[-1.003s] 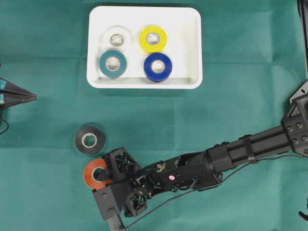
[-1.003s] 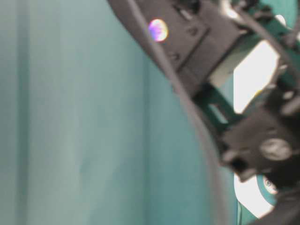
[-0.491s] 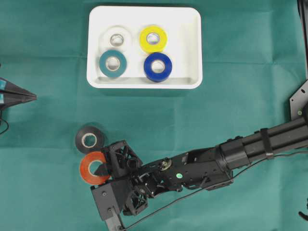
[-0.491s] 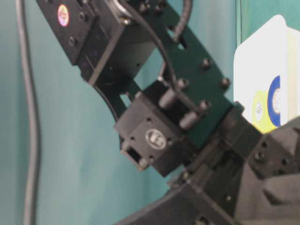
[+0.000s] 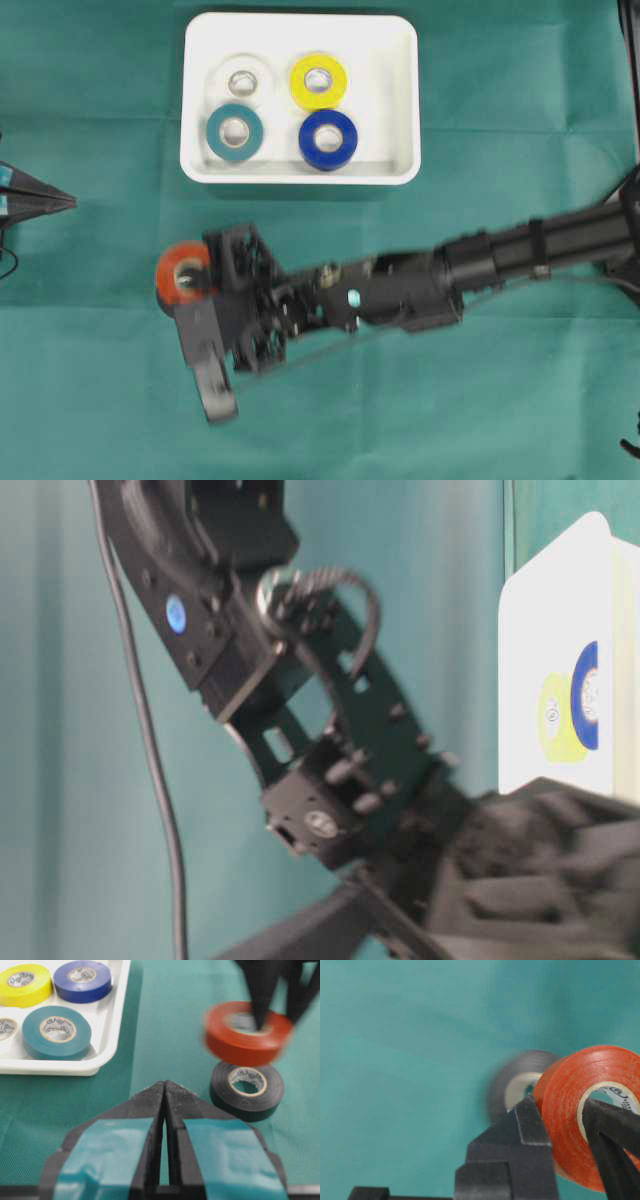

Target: Put the tape into the white case with the right arm.

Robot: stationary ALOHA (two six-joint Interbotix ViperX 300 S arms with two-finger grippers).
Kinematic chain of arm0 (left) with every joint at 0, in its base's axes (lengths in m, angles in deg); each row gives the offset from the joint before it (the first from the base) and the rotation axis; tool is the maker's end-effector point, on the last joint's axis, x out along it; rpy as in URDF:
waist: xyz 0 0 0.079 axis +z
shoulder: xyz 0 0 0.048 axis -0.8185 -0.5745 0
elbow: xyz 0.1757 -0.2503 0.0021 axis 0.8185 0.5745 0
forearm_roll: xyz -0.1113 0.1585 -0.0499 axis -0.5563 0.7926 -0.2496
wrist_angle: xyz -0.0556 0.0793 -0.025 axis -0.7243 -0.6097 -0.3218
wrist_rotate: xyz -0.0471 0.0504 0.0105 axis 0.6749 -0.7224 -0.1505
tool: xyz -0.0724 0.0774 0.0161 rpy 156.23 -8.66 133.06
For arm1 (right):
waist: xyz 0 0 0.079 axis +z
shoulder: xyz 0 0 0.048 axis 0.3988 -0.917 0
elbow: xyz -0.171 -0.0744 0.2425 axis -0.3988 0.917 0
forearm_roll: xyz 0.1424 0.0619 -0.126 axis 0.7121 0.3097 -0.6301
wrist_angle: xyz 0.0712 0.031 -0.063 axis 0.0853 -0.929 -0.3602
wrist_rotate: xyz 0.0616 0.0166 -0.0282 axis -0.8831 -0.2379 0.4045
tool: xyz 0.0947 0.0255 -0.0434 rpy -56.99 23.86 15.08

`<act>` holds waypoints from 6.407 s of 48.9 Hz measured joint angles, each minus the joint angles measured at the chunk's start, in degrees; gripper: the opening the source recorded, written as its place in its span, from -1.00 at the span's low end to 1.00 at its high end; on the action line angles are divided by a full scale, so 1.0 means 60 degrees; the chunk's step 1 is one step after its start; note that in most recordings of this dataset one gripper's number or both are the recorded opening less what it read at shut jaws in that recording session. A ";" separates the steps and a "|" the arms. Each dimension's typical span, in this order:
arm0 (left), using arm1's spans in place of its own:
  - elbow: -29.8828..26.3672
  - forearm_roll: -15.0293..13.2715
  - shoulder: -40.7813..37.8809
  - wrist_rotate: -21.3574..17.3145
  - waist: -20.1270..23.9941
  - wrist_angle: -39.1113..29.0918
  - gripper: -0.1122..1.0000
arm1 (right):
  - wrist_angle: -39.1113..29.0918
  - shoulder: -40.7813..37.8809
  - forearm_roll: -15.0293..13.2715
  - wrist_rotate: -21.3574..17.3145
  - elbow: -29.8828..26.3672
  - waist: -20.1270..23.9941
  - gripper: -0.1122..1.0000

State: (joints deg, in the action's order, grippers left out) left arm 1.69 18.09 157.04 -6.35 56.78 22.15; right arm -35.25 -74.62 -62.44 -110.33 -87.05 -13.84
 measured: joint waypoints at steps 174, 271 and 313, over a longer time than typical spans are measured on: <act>-0.0015 0.0000 0.0015 0.0000 0.0000 0.0015 -0.79 | 0.3193 0.8203 -0.0557 -0.0044 1.0474 -0.5522 0.52; -0.0015 0.0000 0.0015 0.0015 0.0000 0.0015 -0.79 | 0.4204 0.7515 -0.0513 -0.0234 1.0313 -0.1992 0.50; 0.0000 0.0000 0.0015 0.0000 0.0000 0.0015 -0.79 | 0.4277 0.1685 -0.0571 -0.0205 0.3779 -0.0850 0.50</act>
State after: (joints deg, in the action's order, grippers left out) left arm 1.69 18.09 157.13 -6.35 56.78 22.23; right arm -9.58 -64.52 -65.87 -111.56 -64.37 -18.94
